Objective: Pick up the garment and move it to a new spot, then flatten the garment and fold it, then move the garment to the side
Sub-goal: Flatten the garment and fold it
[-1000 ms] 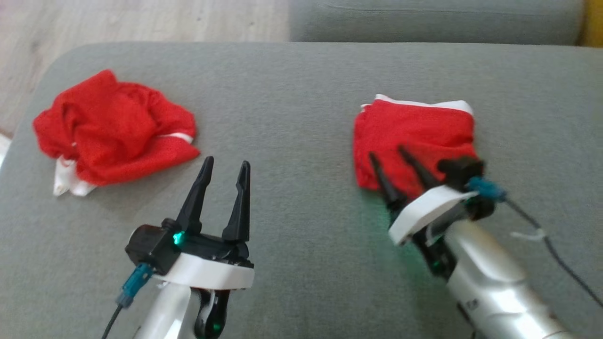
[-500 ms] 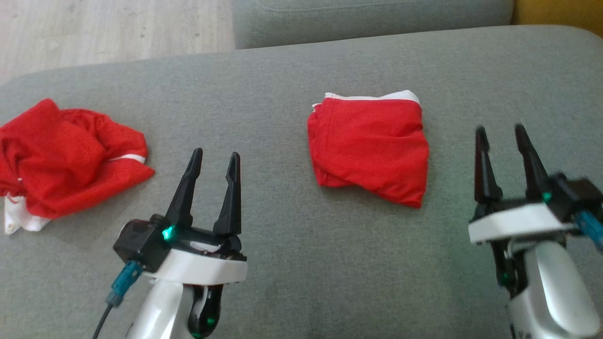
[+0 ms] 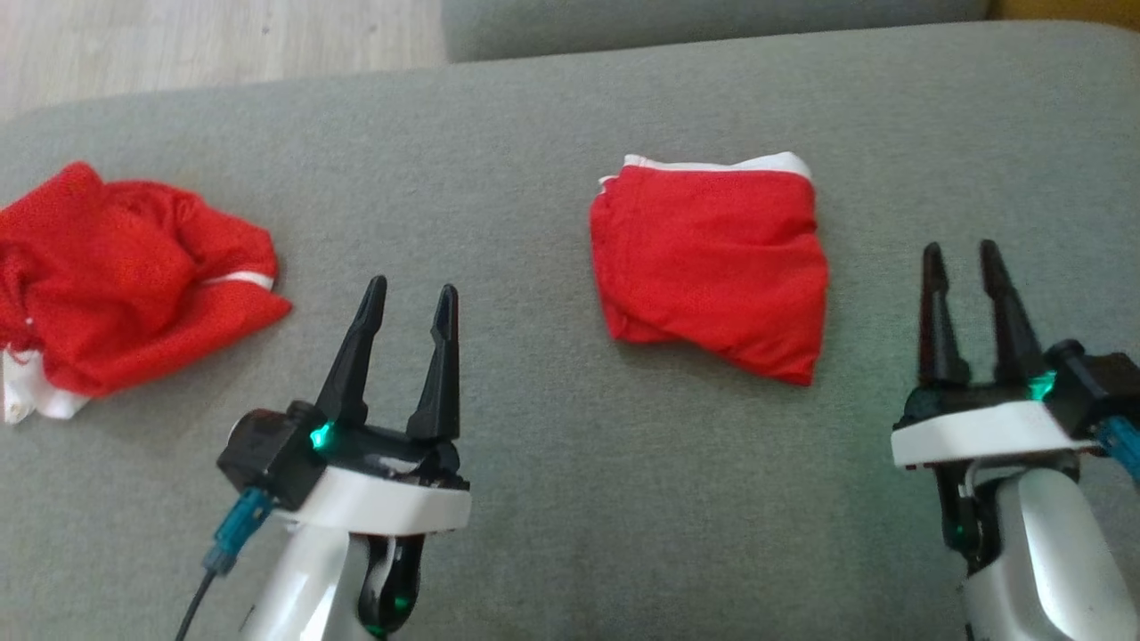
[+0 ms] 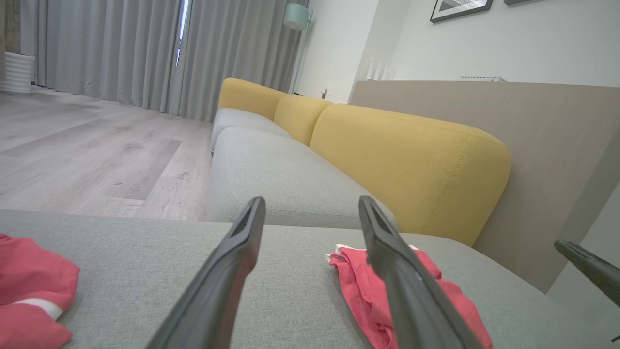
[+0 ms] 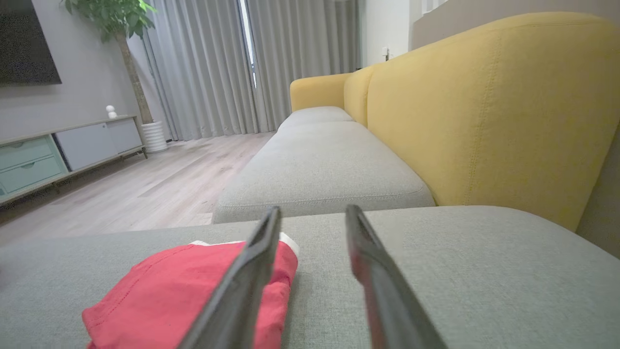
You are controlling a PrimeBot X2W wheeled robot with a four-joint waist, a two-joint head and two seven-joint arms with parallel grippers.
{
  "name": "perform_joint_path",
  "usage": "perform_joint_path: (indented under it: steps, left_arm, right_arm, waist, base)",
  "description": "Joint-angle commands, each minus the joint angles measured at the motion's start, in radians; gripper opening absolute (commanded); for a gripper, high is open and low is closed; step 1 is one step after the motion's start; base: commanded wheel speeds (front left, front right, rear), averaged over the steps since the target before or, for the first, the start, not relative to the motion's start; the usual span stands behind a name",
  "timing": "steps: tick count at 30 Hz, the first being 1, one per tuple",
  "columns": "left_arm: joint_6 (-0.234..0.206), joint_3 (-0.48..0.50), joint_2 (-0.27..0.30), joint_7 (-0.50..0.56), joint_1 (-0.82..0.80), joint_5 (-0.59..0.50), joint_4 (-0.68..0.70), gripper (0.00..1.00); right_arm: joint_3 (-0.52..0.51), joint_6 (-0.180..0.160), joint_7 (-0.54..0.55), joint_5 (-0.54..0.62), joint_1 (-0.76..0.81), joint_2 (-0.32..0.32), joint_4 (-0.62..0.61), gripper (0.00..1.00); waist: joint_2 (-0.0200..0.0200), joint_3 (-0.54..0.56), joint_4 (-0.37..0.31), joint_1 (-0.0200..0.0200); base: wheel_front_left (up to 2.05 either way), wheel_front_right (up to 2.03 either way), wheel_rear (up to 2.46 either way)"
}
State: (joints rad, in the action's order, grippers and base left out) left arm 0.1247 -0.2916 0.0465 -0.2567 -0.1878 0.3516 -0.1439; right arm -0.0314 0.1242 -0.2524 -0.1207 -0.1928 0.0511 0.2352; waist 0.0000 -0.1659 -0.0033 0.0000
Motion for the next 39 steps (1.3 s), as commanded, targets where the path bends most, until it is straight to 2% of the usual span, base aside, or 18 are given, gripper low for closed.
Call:
perform_joint_path:
  steps: [1, 7, 15, 19, 23, 26, 30, 31, 35, 39]
  left_arm:
    - [0.005, 0.024, 0.004, -0.005, -0.056, 0.006, 0.036, 1.00]
    - [0.006, -0.007, 0.004, -0.005, -0.075, 0.018, 0.038, 1.00]
    - [0.006, -0.043, 0.004, -0.005, -0.094, 0.033, 0.038, 1.00]
    - [0.006, -0.050, 0.004, -0.005, -0.101, 0.035, 0.037, 1.00]
    - [0.006, -0.046, 0.004, -0.005, -0.103, 0.036, 0.036, 1.00]
    - [0.005, -0.040, 0.004, -0.005, -0.100, 0.038, 0.034, 1.00]
    - [0.005, -0.045, 0.004, -0.005, -0.098, 0.042, 0.035, 1.00]
    - [0.005, -0.045, 0.004, -0.005, -0.098, 0.042, 0.035, 1.00]
    - [0.003, -0.054, 0.004, -0.005, -0.099, 0.044, 0.037, 1.00]
    - [0.002, -0.052, 0.004, -0.005, -0.098, 0.043, 0.035, 1.00]
  right_arm:
    - [0.026, 0.007, -0.009, 0.012, -0.045, -0.001, -0.024, 0.00]
    - [0.020, 0.007, -0.008, 0.066, -0.156, -0.001, 0.110, 0.00]
    - [-0.050, 0.007, 0.031, 0.116, -0.345, 0.009, 0.399, 0.00]
    - [-0.097, 0.007, 0.082, 0.136, -0.410, 0.016, 0.568, 0.00]
    - [-0.095, 0.007, 0.035, 0.153, -0.460, 0.017, 0.632, 0.00]
    - [-0.049, 0.007, 0.004, 0.133, -0.484, 0.007, 0.629, 0.00]
    - [0.089, 0.007, -0.007, 0.070, -0.489, 0.000, 0.614, 0.00]
    - [0.089, 0.007, -0.007, 0.070, -0.489, 0.000, 0.614, 0.00]
    - [0.278, 0.007, -0.006, -0.026, -0.476, 0.000, 0.638, 0.00]
    - [0.416, 0.007, 0.073, -0.109, -0.462, -0.001, 0.717, 0.00]
  waist:
    - [0.0000, -0.021, 0.022, 0.0000]
    - [0.0000, -0.076, 0.090, 0.0000]
    - [0.0000, -0.131, 0.176, 0.0000]
    - [0.0000, -0.140, 0.199, 0.0000]
    - [0.0000, -0.136, 0.202, 0.0000]
    - [0.0000, -0.126, 0.195, 0.0000]
    - [0.0000, -0.117, 0.185, 0.0000]
    - [0.0000, -0.117, 0.185, 0.0000]
    - [0.0000, -0.112, 0.183, 0.0000]
    - [0.0000, -0.107, 0.179, 0.0000]
  base:
    - [0.00, 0.00, 0.00]
    - [0.00, 0.00, 0.00]
    - [0.00, 0.00, 0.00]
    - [0.00, 0.00, 0.00]
    - [0.00, 0.00, 0.00]
    - [0.00, 0.00, 0.00]
    - [0.00, 0.00, 0.00]
    - [0.00, 0.00, 0.00]
    - [0.00, 0.00, 0.00]
    - [0.00, 0.00, 0.00]
